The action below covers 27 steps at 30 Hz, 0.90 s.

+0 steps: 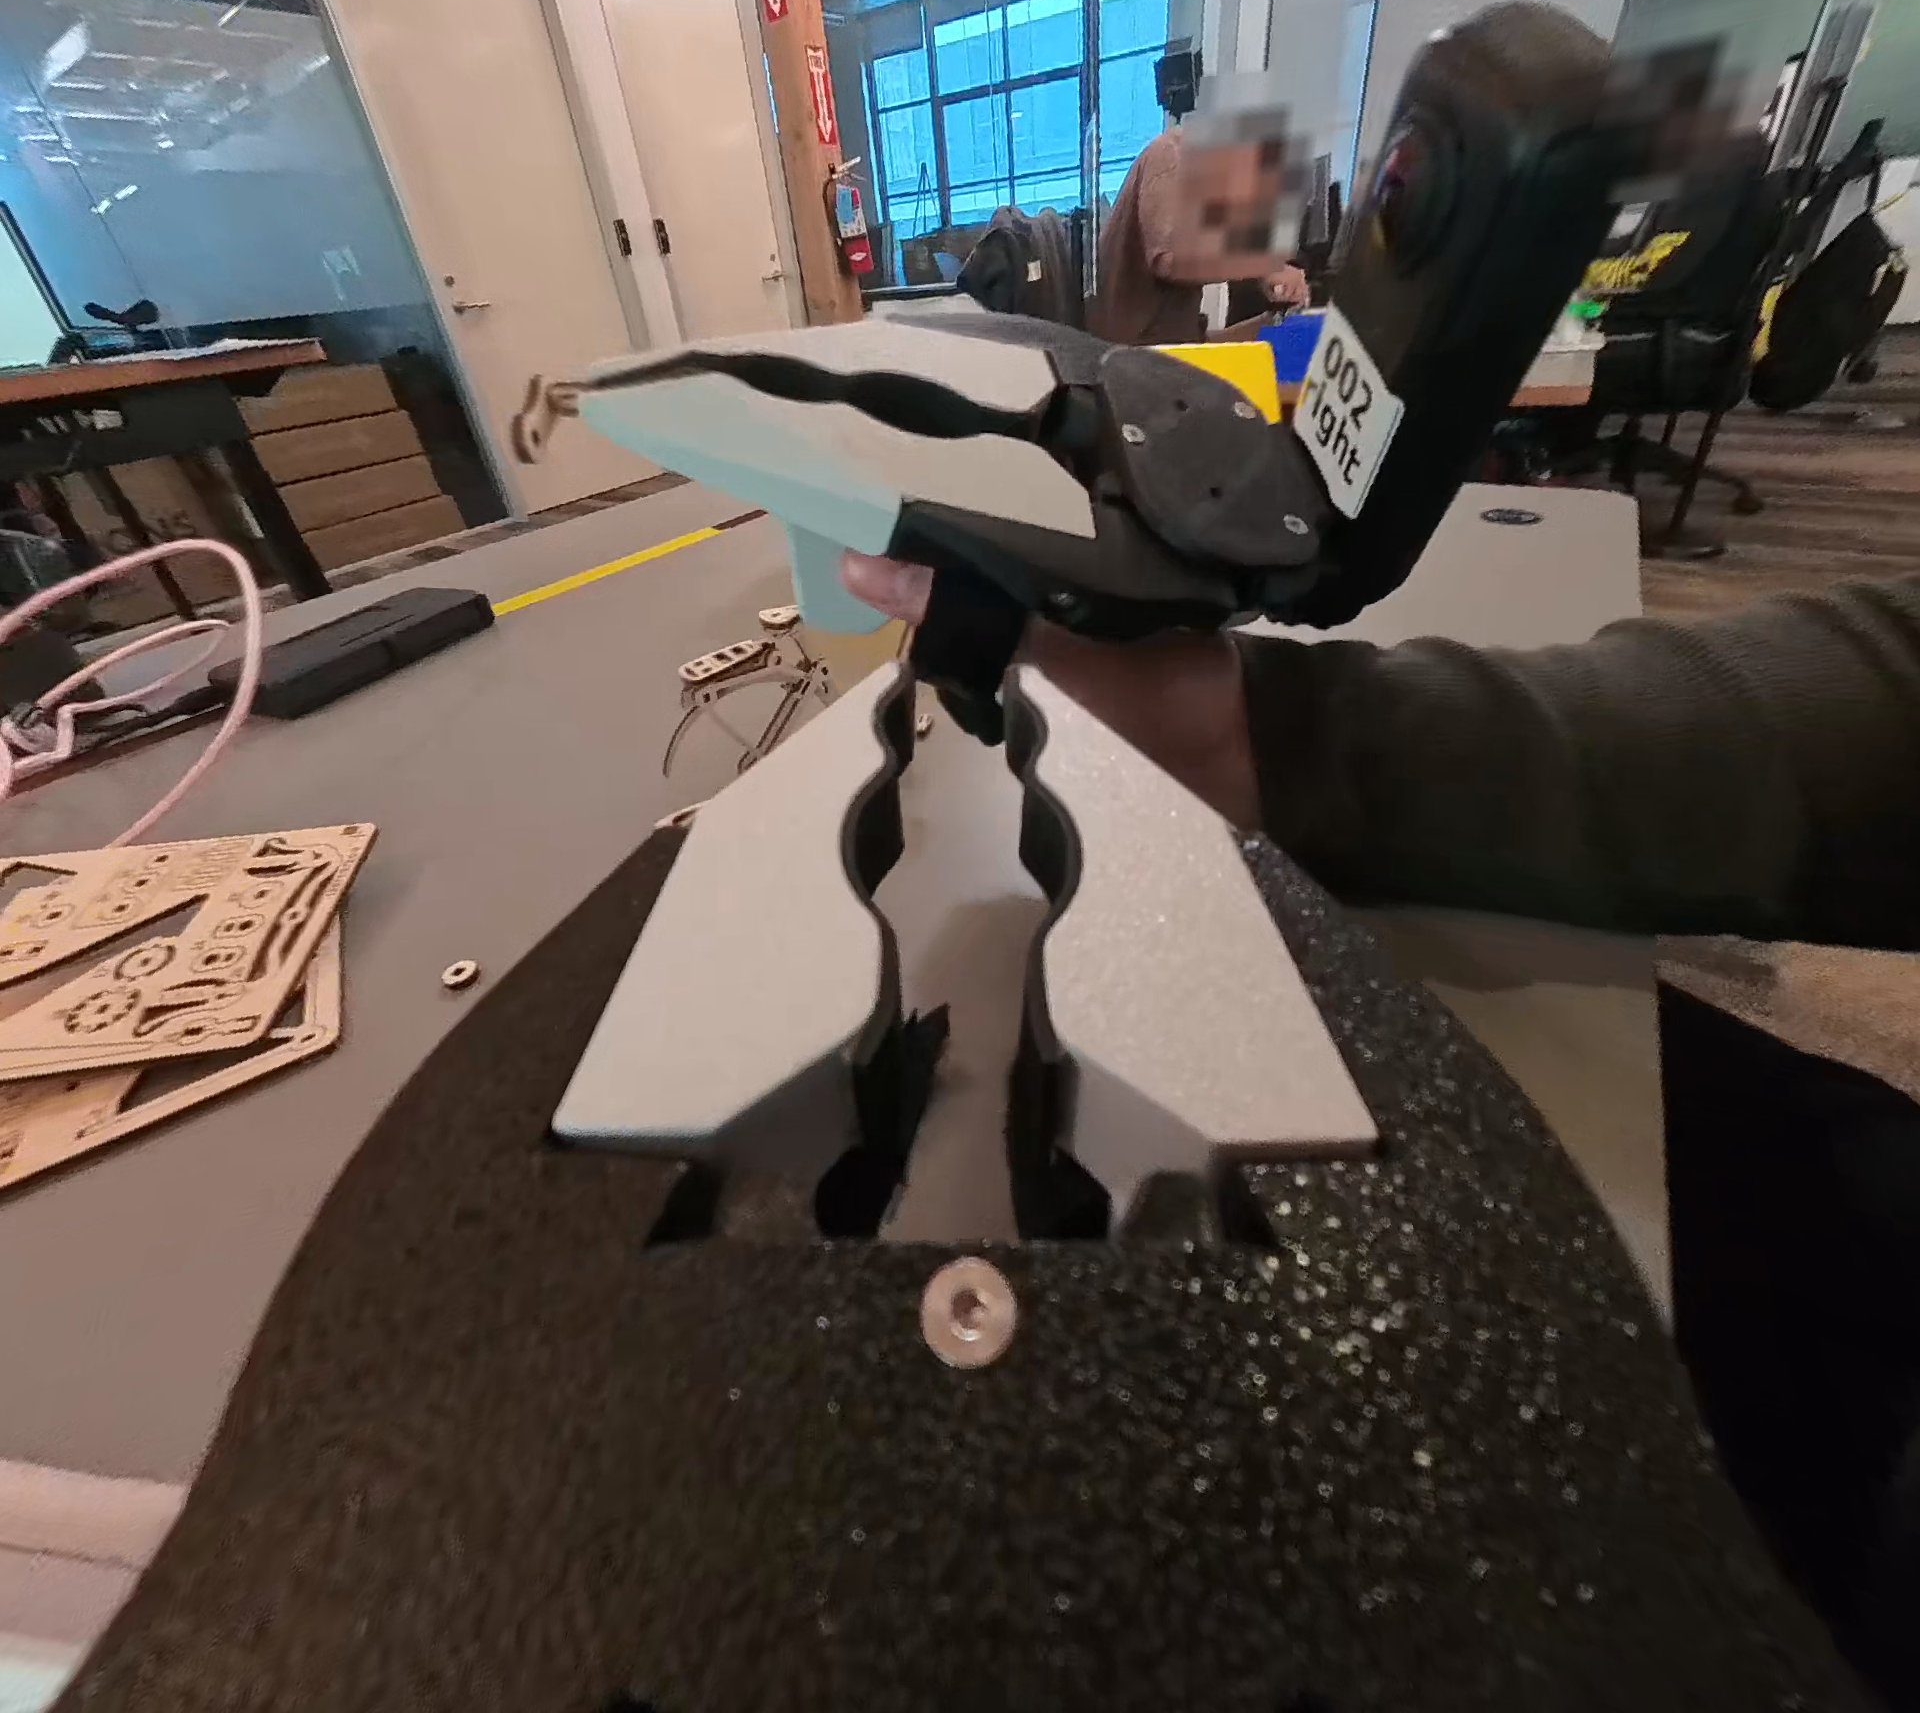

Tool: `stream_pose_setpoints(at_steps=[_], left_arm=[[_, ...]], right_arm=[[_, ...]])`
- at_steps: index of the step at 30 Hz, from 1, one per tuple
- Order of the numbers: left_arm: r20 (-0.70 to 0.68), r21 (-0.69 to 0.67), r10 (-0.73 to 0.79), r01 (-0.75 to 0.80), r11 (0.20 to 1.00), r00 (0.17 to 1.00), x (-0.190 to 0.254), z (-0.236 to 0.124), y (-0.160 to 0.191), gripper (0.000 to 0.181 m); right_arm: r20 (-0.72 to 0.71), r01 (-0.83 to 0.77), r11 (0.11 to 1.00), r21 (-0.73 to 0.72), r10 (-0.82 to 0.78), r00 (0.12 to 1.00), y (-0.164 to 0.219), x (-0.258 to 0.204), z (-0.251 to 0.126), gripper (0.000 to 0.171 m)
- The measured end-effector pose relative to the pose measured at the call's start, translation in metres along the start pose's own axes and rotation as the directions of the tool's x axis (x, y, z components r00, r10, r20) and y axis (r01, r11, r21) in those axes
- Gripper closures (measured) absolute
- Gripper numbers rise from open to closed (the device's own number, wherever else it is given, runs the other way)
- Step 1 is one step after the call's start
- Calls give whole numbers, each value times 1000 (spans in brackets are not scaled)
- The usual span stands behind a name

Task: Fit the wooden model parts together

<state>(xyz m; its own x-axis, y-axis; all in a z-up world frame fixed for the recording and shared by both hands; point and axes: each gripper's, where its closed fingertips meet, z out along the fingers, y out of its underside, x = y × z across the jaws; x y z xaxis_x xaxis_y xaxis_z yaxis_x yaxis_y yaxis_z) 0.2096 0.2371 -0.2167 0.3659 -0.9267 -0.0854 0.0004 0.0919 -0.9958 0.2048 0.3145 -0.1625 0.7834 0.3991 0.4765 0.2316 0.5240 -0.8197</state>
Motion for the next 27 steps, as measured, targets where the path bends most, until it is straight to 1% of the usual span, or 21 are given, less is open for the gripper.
stream_pose_setpoints(at_steps=[5, 14, 22, 27], left_arm=[[-25, 32, -29, 30, 999, 999, 1, -2, -5, 168], [-130, 123, 79, -63, 990, 988, 26, -6, -20, 172], [-177, 149, 127, -101, 984, 976, 39, -8, -22, 173], [-189, 142, 138, -113, 984, 972, 42, -7, -20, 174]], right_arm=[[6, 15, 1000, 0, -15, 1000, 0, -2, 0, 170], [-10, 22, 1000, -7, -22, 1000, 2, 2, -1, 170], [-14, 34, 999, -1, -34, 999, 0, 2, -1, 170], [-6, 64, 998, -5, -64, 998, -1, -1, -1, 171]])
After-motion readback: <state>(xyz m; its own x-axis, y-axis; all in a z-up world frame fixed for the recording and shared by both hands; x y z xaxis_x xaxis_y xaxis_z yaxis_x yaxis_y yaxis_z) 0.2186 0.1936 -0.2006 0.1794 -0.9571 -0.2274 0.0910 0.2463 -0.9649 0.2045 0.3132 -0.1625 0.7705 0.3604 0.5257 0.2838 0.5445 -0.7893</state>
